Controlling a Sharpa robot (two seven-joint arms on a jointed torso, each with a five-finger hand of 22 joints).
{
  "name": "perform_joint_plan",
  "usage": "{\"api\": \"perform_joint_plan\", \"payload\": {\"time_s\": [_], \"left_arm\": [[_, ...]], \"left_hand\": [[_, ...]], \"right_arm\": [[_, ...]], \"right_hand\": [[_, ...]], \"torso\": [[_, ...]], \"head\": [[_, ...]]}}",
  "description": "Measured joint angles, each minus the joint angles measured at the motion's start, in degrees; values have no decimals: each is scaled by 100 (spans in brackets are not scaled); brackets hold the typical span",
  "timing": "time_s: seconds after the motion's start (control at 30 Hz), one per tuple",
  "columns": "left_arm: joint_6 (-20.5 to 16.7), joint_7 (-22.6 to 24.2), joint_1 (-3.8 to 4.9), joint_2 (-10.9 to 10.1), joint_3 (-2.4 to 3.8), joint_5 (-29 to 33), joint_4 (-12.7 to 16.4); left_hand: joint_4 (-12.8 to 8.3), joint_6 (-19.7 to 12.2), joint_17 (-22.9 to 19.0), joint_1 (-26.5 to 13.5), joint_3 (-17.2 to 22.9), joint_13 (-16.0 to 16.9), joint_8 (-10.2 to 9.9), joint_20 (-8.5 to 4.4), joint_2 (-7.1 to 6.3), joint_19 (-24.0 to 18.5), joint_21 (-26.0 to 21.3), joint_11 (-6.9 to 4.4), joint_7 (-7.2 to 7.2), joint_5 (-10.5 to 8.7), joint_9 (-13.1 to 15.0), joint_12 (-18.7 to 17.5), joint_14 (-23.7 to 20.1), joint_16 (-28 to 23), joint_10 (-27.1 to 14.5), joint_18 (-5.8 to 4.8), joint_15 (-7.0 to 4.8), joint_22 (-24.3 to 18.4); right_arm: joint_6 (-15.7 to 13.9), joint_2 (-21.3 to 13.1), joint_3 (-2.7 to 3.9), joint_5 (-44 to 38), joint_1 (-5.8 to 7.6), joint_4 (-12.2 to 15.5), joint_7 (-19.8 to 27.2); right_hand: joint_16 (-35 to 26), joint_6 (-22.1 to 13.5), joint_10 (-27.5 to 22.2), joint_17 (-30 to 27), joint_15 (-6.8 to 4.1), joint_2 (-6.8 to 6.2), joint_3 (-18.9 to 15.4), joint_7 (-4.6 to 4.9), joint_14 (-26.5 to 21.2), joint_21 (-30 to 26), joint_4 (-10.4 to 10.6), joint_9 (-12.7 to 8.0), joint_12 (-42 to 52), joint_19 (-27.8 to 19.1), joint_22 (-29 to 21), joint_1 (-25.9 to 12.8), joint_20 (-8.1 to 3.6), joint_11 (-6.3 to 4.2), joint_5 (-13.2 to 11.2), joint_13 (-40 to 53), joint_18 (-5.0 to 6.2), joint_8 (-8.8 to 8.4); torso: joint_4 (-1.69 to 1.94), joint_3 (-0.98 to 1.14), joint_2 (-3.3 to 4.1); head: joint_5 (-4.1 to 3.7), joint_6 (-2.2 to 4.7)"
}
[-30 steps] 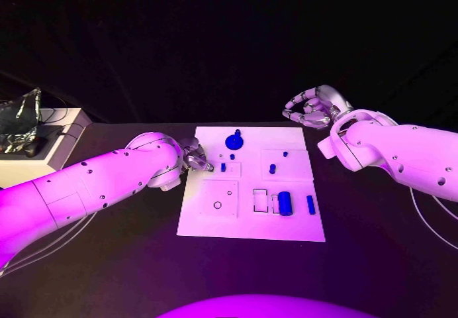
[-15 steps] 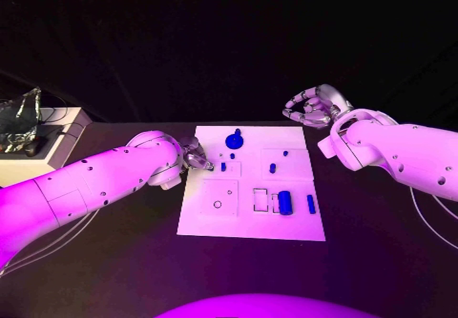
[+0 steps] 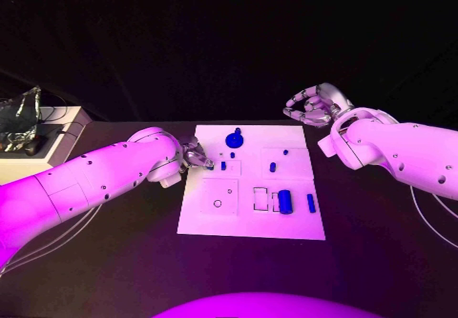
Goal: Assemble the parts on the task board
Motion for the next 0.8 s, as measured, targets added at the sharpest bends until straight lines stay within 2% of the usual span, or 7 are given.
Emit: {"api": "perform_joint_plan", "payload": {"time_s": [0.8], "left_arm": [[33, -32, 51, 137, -10, 21, -120]], "left_hand": [[-48, 79, -1, -22, -47, 70, -62, -21, 22, 21, 22, 0, -35, 14, -61, 0, -22, 26, 41, 2, -20, 0]], "right_arm": [[6, 20, 0, 0, -9, -21, 5]], "right_hand": [[0, 0, 0, 0, 0, 0, 16, 0, 0, -22, -16, 5, 0, 0, 4, 0, 0, 0, 67, 3, 0, 0]], "torso": [[5, -10, 3]], "head": [[-6, -20]]}}
